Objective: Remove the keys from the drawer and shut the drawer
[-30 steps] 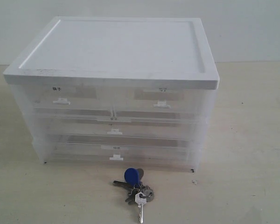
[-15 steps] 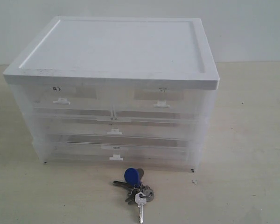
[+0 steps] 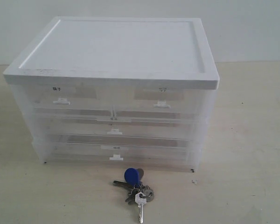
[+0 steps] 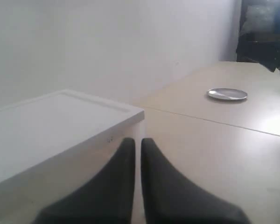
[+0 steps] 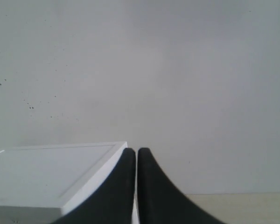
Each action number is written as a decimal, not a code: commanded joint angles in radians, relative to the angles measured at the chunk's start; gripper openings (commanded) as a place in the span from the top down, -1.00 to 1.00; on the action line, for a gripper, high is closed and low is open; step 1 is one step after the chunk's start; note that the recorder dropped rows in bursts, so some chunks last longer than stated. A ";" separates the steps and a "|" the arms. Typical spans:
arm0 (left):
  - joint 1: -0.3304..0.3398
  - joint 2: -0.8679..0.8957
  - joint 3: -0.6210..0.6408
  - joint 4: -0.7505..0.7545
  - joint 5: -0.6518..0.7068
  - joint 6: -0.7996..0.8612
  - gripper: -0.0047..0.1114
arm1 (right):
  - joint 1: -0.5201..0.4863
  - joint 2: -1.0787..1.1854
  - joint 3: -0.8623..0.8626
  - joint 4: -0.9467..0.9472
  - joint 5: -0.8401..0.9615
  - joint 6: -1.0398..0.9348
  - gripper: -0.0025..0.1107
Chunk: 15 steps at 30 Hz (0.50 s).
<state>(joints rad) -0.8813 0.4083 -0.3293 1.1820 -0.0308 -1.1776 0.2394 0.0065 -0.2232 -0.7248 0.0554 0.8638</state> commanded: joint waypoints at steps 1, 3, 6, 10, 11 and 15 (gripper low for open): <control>-0.001 -0.005 0.006 -0.594 0.112 0.517 0.84 | 0.004 -0.006 0.002 -0.005 -0.006 -0.005 0.96; -0.001 -0.005 0.007 -0.921 0.178 0.903 0.84 | 0.004 -0.006 0.002 -0.005 -0.006 -0.005 0.96; -0.001 -0.005 0.034 -1.262 0.202 1.433 0.84 | 0.004 -0.006 0.002 -0.005 -0.006 -0.005 0.96; 0.014 -0.005 0.136 -1.144 0.149 1.450 0.84 | 0.004 -0.006 0.002 -0.005 -0.006 -0.005 0.96; 0.028 -0.005 0.163 -1.115 0.137 1.427 0.84 | 0.004 -0.006 0.002 -0.005 -0.006 -0.005 0.96; 0.131 -0.011 0.243 -1.110 0.097 1.334 0.84 | 0.004 -0.006 0.002 -0.005 -0.006 -0.005 0.96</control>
<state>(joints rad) -0.8159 0.4083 -0.1296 0.0600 0.1058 0.2105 0.2394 0.0065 -0.2232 -0.7248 0.0554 0.8638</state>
